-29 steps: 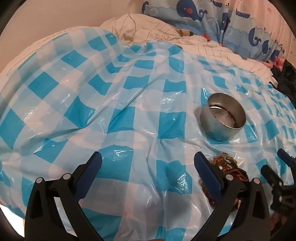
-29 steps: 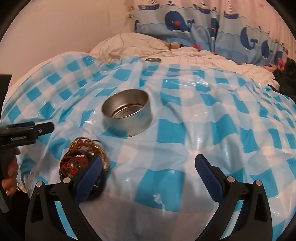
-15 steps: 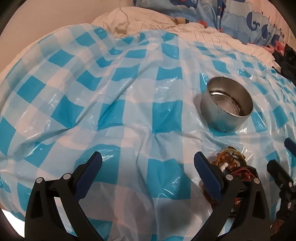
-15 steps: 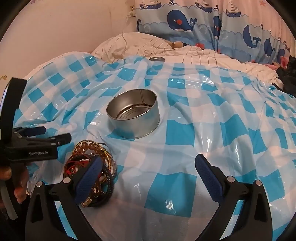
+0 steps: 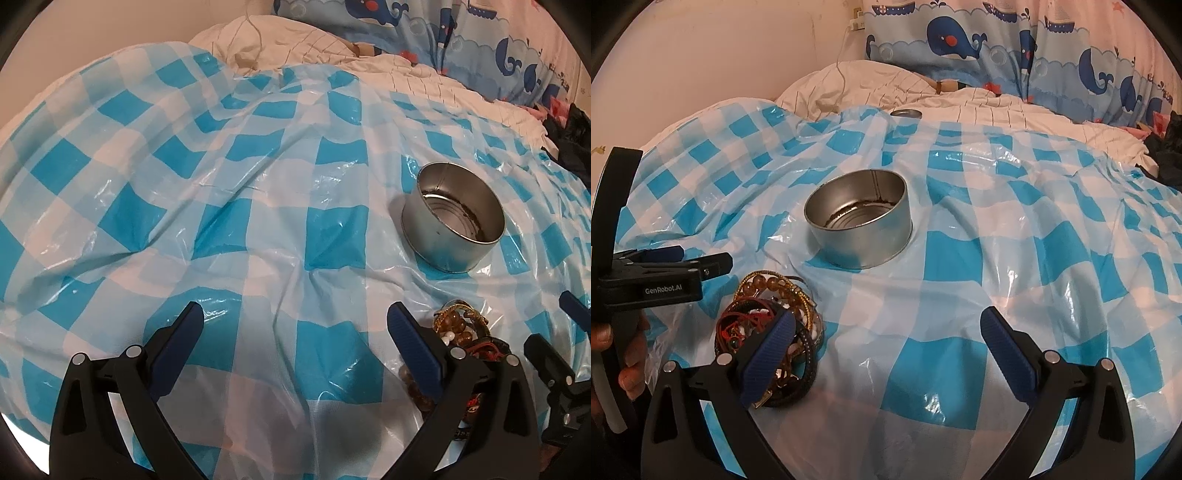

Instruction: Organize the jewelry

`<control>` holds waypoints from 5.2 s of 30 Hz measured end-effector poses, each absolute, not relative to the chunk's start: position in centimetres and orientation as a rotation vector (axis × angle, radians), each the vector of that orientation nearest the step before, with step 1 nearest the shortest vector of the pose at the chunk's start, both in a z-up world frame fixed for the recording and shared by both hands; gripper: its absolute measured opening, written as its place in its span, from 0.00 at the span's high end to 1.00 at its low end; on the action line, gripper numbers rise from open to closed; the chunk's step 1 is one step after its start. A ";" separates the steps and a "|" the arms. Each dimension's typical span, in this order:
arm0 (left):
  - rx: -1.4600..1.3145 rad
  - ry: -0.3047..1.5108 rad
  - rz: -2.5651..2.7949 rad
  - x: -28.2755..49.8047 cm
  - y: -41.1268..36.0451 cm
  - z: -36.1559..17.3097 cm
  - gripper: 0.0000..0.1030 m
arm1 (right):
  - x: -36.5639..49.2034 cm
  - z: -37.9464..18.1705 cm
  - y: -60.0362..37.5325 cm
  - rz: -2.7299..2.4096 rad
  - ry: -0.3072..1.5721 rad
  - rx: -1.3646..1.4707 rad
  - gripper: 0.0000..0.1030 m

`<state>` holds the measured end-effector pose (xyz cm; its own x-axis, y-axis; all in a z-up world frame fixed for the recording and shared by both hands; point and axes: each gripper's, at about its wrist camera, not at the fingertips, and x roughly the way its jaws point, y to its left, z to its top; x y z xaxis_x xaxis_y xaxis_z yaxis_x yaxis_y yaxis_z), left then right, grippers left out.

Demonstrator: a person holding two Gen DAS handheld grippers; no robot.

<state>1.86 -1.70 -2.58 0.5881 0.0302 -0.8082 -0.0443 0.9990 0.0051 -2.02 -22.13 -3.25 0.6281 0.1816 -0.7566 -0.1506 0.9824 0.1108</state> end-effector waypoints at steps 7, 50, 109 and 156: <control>0.023 0.960 0.016 2.0 -2.9 -3.0 0.07 | -2.0 -3.7 -22.0 0.205 0.884 0.040 0.07; 0.056 0.963 0.001 1.9 -3.7 -3.3 0.07 | -2.3 -4.0 -21.1 0.258 0.889 0.019 0.07; 0.105 0.903 -0.008 1.0 -5.2 -1.8 0.07 | -3.8 -5.4 -21.9 0.141 0.763 0.009 0.07; 0.138 0.909 -0.027 0.9 -6.5 -2.2 0.07 | -3.8 -5.6 -22.0 0.142 0.762 0.011 0.07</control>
